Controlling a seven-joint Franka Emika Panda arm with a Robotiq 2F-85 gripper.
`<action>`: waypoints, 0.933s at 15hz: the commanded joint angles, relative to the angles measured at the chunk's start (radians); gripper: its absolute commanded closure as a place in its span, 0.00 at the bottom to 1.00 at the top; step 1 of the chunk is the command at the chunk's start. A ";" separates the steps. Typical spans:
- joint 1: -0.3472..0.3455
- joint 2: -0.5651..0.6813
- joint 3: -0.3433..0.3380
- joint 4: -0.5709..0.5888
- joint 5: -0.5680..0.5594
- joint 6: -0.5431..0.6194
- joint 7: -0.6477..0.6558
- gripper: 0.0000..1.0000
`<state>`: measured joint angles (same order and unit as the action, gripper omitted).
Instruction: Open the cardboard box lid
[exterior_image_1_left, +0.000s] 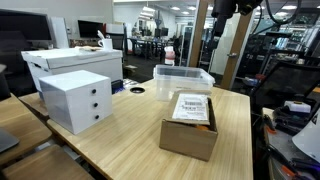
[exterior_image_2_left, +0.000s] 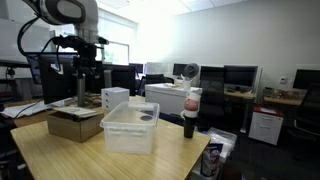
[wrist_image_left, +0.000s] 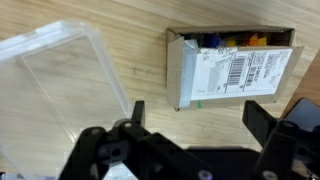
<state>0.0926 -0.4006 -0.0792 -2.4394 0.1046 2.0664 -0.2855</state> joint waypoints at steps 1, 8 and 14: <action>-0.016 -0.025 0.029 -0.065 0.017 -0.030 0.079 0.00; 0.011 -0.019 0.044 -0.185 0.100 0.007 0.069 0.00; 0.051 0.027 0.060 -0.257 0.159 0.050 0.022 0.00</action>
<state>0.1264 -0.3912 -0.0302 -2.6648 0.2205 2.0685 -0.2295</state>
